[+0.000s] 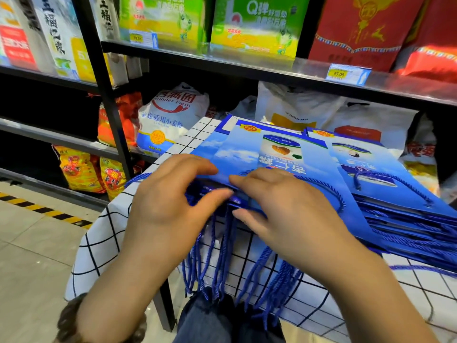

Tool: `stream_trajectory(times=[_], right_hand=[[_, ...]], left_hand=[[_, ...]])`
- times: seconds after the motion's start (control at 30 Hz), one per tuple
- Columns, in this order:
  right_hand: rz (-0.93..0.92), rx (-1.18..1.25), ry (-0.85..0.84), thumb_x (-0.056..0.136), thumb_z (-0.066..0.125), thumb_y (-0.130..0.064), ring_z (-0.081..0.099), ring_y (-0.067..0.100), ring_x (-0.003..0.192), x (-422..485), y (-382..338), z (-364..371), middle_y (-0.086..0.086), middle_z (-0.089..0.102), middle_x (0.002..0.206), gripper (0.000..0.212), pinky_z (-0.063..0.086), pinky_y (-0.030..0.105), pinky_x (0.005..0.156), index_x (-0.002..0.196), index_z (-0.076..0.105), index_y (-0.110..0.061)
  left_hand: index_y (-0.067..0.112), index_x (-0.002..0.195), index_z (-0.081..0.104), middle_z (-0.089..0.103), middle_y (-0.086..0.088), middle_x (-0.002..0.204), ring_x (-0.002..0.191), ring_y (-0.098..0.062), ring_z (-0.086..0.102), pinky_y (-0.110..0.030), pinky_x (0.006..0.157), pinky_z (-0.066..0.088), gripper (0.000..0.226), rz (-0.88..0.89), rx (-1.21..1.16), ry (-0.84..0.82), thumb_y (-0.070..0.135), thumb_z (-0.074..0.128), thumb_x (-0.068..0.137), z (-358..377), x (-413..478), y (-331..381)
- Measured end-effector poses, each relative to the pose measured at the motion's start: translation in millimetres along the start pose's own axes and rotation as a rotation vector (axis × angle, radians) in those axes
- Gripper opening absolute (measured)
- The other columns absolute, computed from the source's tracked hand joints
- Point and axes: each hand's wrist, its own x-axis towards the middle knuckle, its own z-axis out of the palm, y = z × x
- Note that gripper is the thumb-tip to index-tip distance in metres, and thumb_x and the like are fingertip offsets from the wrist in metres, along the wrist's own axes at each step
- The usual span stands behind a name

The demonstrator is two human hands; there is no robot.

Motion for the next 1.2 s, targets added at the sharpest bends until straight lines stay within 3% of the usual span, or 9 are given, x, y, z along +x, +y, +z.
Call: stream_trajectory(times=[0.2, 0.33, 0.47, 0.53, 0.67, 0.77, 0.93, 1.07, 1.2], right_hand=[[0.075, 0.169, 0.302, 0.083, 0.054, -0.041, 0.061, 0.02, 0.099, 1.9, 1.1, -9.8, -0.008, 0.069, 0.1, 0.031, 0.051, 0.038, 0.076, 0.108, 0.067, -0.03], [0.234, 0.558, 0.356, 0.075, 0.063, -0.044, 0.058, 0.001, 0.076, 2.5, 8.0, -20.4, -0.013, 0.068, 0.079, 0.016, 0.046, 0.021, 0.074, 0.071, 0.07, -0.03], [0.218, 0.264, 0.109, 0.075, 0.062, -0.055, 0.053, 0.009, 0.112, 1.3, -1.4, -14.1, -0.015, 0.063, 0.117, 0.044, 0.044, 0.035, 0.093, 0.114, 0.062, -0.033], [0.222, 0.15, 0.137, 0.086, 0.055, -0.044, 0.054, 0.016, 0.112, 3.5, 1.8, -8.9, -0.01, 0.065, 0.115, 0.03, 0.046, 0.037, 0.088, 0.113, 0.061, -0.032], [0.13, 0.094, 0.473, 0.088, 0.05, -0.032, 0.065, 0.03, 0.084, 9.7, 3.1, -5.4, 0.0, 0.073, 0.089, 0.022, 0.052, 0.041, 0.068, 0.097, 0.069, -0.024], [0.116, 0.198, 0.802, 0.084, 0.053, -0.022, 0.065, 0.025, 0.069, 16.9, 1.6, -15.7, 0.002, 0.071, 0.075, 0.018, 0.052, 0.036, 0.062, 0.089, 0.07, -0.017], [0.067, 0.509, 1.239, 0.087, 0.054, -0.02, 0.055, -0.008, 0.068, 14.2, -2.3, -54.7, -0.023, 0.056, 0.074, 0.015, 0.043, 0.011, 0.067, 0.083, 0.057, -0.034], [0.15, 0.864, 1.109, 0.083, 0.056, -0.042, 0.063, 0.027, 0.082, 3.8, 33.0, -74.6, 0.004, 0.065, 0.085, 0.026, 0.056, 0.043, 0.074, 0.092, 0.063, -0.018], [0.323, 1.448, 1.234, 0.089, 0.052, -0.007, 0.055, 0.025, 0.078, -2.0, 23.6, -35.2, 0.014, 0.056, 0.085, 0.01, 0.054, 0.029, 0.061, 0.1, 0.052, -0.008]], left_hand=[[0.038, 0.096, 0.051, 0.059, 0.01, 0.1, 0.089, 0.0, 0.058, -0.013, 0.069, 0.047, 0.023, -0.198, -0.34, 0.221, 0.037, 0.061, 0.076, 6.7, -2.0, 18.2], [0.029, 0.099, 0.051, 0.056, 0.005, 0.109, 0.086, -0.002, 0.063, -0.009, 0.066, 0.046, 0.031, -0.223, -0.594, 0.26, 0.01, 0.064, 0.078, 8.9, 5.3, 29.5], [0.031, 0.092, 0.055, 0.06, 0.009, 0.105, 0.089, -0.006, 0.064, -0.01, 0.067, 0.048, 0.037, -0.332, -0.622, 0.17, -0.002, 0.064, 0.08, 20.0, 1.3, 26.5], [0.026, 0.092, 0.056, 0.066, 0.01, 0.099, 0.087, -0.01, 0.067, -0.011, 0.07, 0.05, 0.033, -0.399, -0.723, 0.178, -0.005, 0.06, 0.082, 21.9, -2.0, 25.4], [0.028, 0.103, 0.051, 0.06, 0.012, 0.112, 0.1, -0.005, 0.064, -0.015, 0.076, 0.052, 0.047, -0.392, -0.91, 0.146, -0.013, 0.056, 0.081, 22.3, -1.0, 35.0], [0.032, 0.115, 0.045, 0.06, 0.015, 0.119, 0.104, -0.001, 0.061, -0.015, 0.077, 0.049, 0.061, -0.356, -1.0, -0.074, 0.004, 0.074, 0.069, 33.2, 2.1, 46.1], [0.021, 0.146, 0.018, 0.037, 0.007, 0.146, 0.133, -0.004, 0.034, -0.033, 0.108, 0.033, 0.097, 0.005, -0.658, -0.348, 0.028, 0.074, 0.067, 41.6, 25.1, 71.9], [0.015, 0.145, 0.018, 0.018, -0.002, 0.154, 0.139, -0.002, 0.014, -0.018, 0.114, 0.013, 0.09, 0.261, -0.347, -0.258, 0.025, 0.071, 0.073, 27.6, 56.7, 78.4], [0.022, 0.143, 0.027, 0.017, 0.009, 0.15, 0.14, -0.009, 0.017, -0.022, 0.114, 0.015, 0.078, 0.365, -0.055, -0.444, 0.042, 0.06, 0.075, 18.7, 72.6, 53.4]])
